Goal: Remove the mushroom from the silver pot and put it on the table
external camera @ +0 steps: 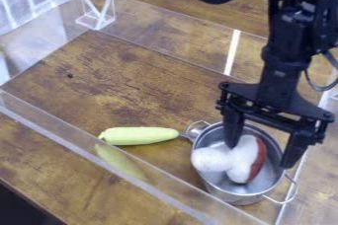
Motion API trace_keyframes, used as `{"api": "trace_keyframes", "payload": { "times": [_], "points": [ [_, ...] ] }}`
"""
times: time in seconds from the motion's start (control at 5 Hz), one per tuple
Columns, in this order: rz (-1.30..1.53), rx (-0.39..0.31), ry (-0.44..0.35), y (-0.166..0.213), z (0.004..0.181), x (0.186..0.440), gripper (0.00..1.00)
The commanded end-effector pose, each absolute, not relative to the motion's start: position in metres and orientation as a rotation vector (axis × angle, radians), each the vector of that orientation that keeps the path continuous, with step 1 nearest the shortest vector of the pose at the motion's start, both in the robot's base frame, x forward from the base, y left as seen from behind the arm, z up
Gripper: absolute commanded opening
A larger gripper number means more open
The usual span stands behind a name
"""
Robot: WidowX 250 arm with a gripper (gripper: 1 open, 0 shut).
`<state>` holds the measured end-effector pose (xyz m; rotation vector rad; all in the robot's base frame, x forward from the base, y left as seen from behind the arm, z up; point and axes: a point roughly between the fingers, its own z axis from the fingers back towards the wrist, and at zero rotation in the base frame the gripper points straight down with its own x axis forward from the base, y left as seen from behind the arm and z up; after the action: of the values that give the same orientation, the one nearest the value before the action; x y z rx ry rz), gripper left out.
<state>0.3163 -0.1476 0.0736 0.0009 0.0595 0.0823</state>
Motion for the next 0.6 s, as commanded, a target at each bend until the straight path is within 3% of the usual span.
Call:
{"api": "trace_keyframes", "payload": {
  "times": [0.0, 0.2, 0.4],
  "points": [
    [0.087, -0.019, 0.025, -0.138, 0.078, 0.314, 1.00],
    [0.106, -0.023, 0.018, -0.126, 0.074, 0.303, 1.00],
    [0.021, -0.026, 0.018, -0.115, 0.074, 0.315, 1.00]
  ]
}}
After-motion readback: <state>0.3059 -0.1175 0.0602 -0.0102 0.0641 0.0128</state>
